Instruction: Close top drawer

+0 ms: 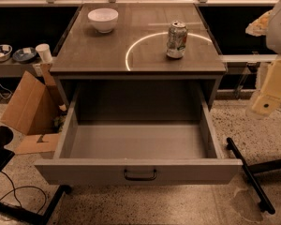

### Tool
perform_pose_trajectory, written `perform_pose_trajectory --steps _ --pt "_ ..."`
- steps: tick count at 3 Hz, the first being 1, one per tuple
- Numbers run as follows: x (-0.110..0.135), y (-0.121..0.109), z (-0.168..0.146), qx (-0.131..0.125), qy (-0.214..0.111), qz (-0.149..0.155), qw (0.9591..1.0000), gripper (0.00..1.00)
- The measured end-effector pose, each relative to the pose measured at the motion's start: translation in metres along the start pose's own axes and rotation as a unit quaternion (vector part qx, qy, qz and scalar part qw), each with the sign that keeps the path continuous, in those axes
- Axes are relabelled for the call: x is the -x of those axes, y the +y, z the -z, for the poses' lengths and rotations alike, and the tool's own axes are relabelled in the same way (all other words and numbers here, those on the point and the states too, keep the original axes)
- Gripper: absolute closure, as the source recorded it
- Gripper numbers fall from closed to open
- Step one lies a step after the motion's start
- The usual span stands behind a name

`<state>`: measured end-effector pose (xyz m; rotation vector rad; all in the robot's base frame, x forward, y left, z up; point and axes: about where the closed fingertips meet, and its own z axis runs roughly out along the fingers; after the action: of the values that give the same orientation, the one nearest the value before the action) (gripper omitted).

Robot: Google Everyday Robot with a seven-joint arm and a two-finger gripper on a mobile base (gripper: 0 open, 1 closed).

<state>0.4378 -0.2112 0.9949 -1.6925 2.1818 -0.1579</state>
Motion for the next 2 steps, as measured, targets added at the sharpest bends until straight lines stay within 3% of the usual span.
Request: perform_pose_trajectory --steps 2 --pt "-0.003 0.006 -0.018 0.005 0.007 0.001 1.0 0.0"
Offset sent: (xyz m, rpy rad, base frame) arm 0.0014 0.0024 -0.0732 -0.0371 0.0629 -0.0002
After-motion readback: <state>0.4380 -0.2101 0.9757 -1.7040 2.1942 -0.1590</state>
